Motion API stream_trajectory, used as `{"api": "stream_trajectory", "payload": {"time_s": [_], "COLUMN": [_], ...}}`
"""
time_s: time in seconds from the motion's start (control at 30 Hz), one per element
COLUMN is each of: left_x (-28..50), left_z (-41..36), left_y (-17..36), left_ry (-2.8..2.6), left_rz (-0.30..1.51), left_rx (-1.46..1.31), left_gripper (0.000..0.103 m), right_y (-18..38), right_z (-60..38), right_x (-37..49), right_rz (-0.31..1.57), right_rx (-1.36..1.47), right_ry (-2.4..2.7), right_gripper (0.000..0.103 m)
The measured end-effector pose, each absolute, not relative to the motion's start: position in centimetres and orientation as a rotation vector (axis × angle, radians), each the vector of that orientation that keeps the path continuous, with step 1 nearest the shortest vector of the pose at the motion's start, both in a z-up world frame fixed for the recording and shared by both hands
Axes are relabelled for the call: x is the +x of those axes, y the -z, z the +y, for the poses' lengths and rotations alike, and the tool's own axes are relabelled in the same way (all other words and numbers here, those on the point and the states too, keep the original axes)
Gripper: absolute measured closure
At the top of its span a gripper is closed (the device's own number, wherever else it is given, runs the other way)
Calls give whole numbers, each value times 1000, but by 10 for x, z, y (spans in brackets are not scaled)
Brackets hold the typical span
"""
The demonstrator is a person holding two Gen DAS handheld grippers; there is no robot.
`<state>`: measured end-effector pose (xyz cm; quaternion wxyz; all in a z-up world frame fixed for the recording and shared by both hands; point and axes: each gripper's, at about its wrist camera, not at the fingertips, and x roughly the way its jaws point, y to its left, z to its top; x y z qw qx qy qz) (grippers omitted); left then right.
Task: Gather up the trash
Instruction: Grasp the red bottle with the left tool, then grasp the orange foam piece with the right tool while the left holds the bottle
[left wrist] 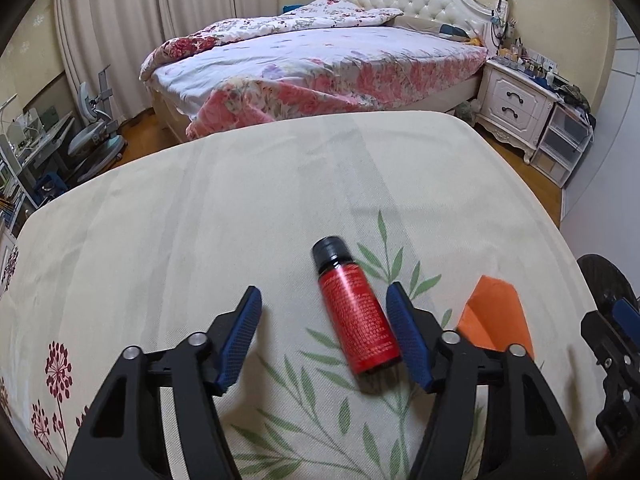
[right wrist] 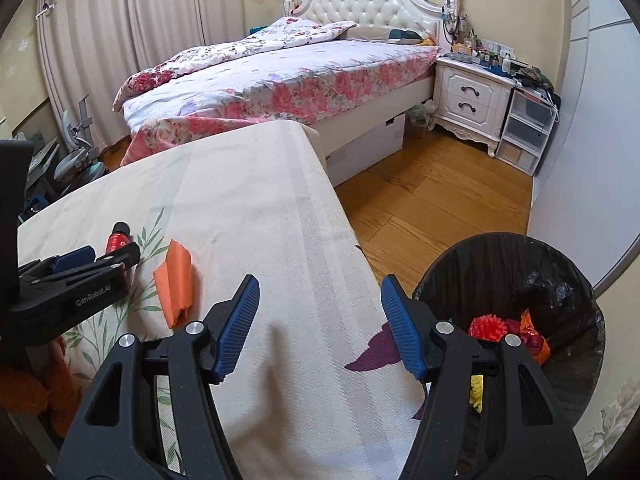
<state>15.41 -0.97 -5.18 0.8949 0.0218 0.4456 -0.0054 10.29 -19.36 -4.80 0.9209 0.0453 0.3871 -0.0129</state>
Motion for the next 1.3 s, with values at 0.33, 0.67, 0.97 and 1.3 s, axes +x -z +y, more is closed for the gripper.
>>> {"api": "stream_trajectory", "payload": {"time_s": [0.33,0.67,0.97,1.3], "left_x": [153,131,106,92], "left_z": [-12,2,37,75], "left_y": [51,50,50,48], "left_ry": [53,63,12,-44], "left_rz": [907,910,907,901], "left_rx": [75,71,54,11], "left_gripper": [78,78,78,78], "right_y": [49,47,42,45], "right_z": [-184,-168,-143,-115], "right_x": [101,96,92,107], "right_rz": [800,804,794,823], "right_rx": [83,60,30,-2], "right_ry": [12,-24,-69,-109], "right_gripper": [41,41,41,41]}}
